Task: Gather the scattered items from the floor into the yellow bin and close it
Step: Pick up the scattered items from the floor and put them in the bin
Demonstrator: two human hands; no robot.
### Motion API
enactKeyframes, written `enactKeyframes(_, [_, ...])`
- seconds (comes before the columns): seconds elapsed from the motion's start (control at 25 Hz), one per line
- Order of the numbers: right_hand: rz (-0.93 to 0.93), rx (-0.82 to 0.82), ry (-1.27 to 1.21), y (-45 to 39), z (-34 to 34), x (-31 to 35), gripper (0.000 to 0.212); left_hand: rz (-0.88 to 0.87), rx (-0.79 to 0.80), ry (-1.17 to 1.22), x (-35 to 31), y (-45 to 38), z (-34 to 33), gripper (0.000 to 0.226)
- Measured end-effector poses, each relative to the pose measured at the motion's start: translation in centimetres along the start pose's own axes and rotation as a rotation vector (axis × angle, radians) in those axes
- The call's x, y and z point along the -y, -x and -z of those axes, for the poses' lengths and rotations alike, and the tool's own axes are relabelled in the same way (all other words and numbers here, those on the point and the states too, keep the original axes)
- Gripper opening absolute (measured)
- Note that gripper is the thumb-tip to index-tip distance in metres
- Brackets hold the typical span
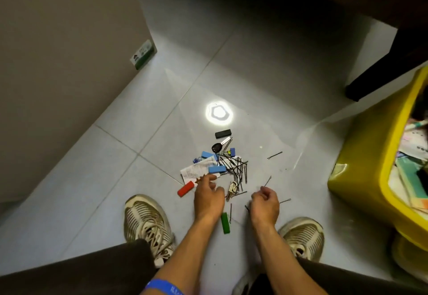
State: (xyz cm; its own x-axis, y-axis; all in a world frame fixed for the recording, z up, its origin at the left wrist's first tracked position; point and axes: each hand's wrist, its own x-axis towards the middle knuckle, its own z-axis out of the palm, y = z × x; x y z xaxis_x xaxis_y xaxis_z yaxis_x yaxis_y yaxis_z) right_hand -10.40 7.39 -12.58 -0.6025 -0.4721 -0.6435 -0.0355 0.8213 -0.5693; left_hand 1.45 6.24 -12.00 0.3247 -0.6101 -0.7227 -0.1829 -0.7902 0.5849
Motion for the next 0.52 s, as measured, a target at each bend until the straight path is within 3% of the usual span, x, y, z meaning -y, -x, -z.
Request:
enactKeyframes(0.08, [-0.084, -0.178, 0.025, -2.2, 2.1, -0.1, 0.045, -0.109, -0.204, -0.196, -0.2, -1.6, 2.3, 0.04])
enactKeyframes(0.16, [-0.203, -0.206, 0.125, -3.3, 3.0, -0.5, 0.054, -0.15, -0.323, -0.385, 0.1, -3.4, 4.6, 0.054])
enactKeyframes(0.28, [-0.106, -0.042, 0.383, -2.9, 1.7, 0.0, 0.061, -0.143, -0.158, -0.447, 0.0, -4.5, 4.5, 0.067])
enactKeyframes(0.36, [0.052, 0.078, 0.368, -2.5, 0.3, 0.8, 0.06, -0.197, -0.028, -0.478, 0.5, -3.8, 2.4, 0.069])
enactKeyframes(0.44, [0.138, 0.143, 0.248, -2.8, -0.2, 2.1, 0.054, -0.214, -0.033, -0.395, 0.7, -3.7, 1.2, 0.065])
enactKeyframes(0.52, [0.211, 0.077, 0.202, -4.3, -0.1, 4.0, 0.054, -0.187, -0.119, -0.388, 0.6, -4.3, 1.5, 0.064])
